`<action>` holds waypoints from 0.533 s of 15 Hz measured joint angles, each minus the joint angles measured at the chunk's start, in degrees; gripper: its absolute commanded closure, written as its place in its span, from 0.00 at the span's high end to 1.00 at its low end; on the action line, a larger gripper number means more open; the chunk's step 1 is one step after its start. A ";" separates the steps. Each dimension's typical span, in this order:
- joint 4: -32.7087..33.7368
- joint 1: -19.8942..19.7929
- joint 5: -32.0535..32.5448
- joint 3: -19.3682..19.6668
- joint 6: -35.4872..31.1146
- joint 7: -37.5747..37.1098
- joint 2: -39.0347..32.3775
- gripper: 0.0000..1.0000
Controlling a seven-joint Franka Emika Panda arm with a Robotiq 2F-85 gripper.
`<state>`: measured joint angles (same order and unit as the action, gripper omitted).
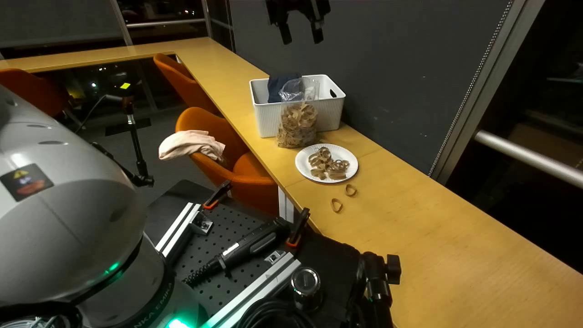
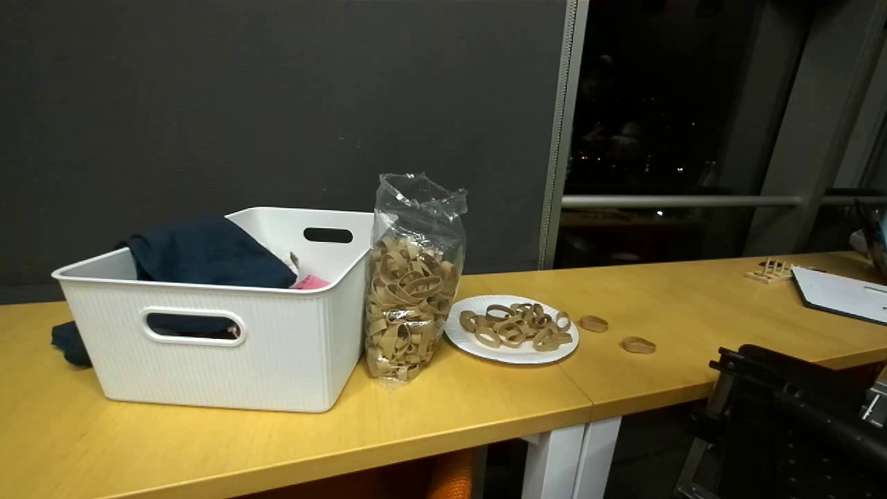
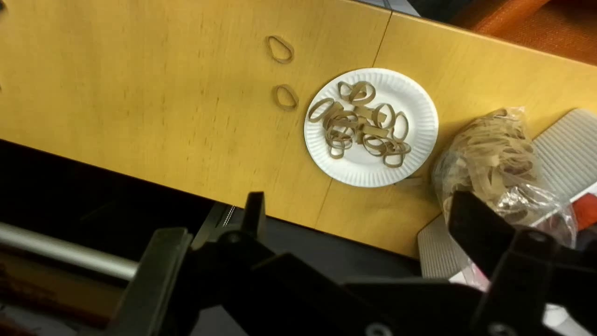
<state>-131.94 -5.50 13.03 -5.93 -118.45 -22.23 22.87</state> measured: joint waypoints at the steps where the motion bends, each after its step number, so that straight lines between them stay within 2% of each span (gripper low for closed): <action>1: -2.41 -0.02 0.01 0.12 -2.29 -0.01 -0.49 1.00; 5: -11.31 -0.30 0.16 0.46 -12.33 -0.30 -2.98 1.00; 8: -15.18 -1.93 0.92 2.05 -22.05 -0.51 -7.85 1.00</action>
<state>-147.12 -7.43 13.95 -3.88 -140.50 -22.74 15.02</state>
